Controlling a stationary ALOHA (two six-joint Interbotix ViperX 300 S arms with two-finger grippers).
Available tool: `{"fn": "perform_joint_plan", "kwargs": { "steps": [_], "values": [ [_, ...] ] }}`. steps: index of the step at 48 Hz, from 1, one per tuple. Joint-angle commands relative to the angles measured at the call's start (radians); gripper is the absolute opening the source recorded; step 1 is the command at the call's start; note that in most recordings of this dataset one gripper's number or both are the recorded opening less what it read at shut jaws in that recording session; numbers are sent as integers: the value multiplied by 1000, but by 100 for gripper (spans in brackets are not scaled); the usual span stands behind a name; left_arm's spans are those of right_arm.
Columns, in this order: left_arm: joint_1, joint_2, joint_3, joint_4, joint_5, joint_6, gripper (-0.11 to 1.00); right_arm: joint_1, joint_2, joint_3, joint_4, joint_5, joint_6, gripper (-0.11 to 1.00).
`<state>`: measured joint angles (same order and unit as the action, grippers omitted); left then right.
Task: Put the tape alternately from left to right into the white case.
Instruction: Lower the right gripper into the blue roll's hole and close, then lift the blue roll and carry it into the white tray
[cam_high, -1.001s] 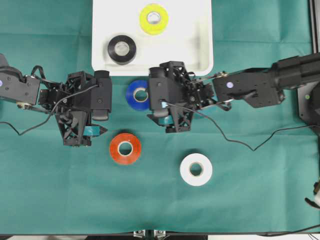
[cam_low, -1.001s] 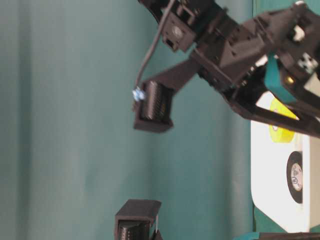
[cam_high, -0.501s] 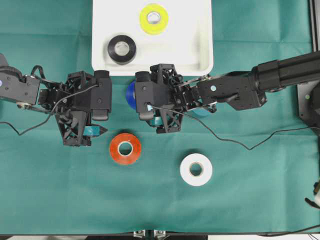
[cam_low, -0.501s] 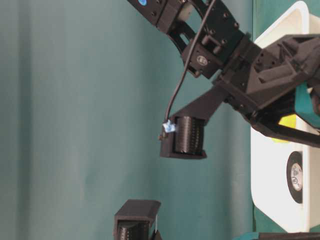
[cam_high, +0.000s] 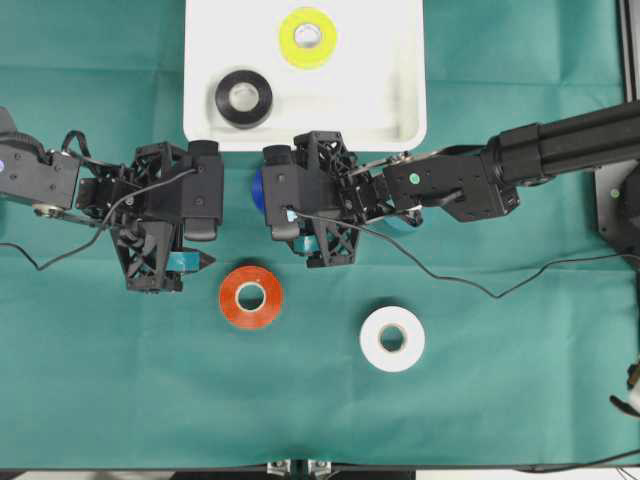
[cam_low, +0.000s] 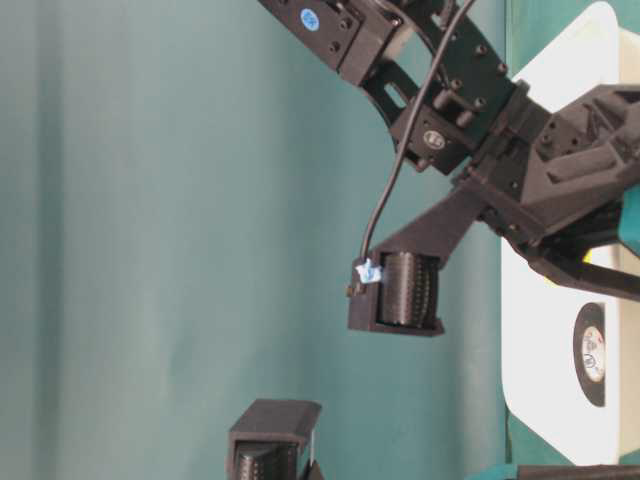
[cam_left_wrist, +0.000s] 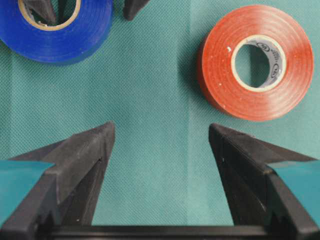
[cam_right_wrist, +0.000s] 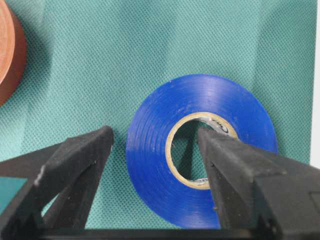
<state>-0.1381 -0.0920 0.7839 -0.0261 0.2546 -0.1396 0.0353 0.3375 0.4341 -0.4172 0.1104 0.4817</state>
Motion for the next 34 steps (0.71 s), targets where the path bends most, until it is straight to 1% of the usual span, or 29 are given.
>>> {"fn": "perform_joint_plan", "kwargs": {
  "steps": [1,8,11,14,18,19,20,34],
  "values": [
    [-3,-25,-8,-2,-5,0,93,-11,-9,-12,-3,0,-3,83],
    [-3,-23,-8,-2,-5,2,94,-11,-11,-12,-3,0,-3,81],
    [-3,-23,-8,-2,-5,0,94,-9,-12,-15,-3,0,-2,75],
    [-3,-25,-8,-2,-5,2,93,-9,-15,-15,-3,2,-2,64],
    [-3,-25,-6,-2,-5,2,93,-11,-28,-14,-3,8,0,40],
    [-3,-23,-6,-2,-5,2,93,-11,-29,-14,-2,9,0,35],
    [-3,-23,-5,-2,-5,0,93,-11,-32,-14,-3,11,0,33],
    [-3,-23,-5,-2,-5,2,94,14,-106,-3,-3,11,5,33]
  ]
}}
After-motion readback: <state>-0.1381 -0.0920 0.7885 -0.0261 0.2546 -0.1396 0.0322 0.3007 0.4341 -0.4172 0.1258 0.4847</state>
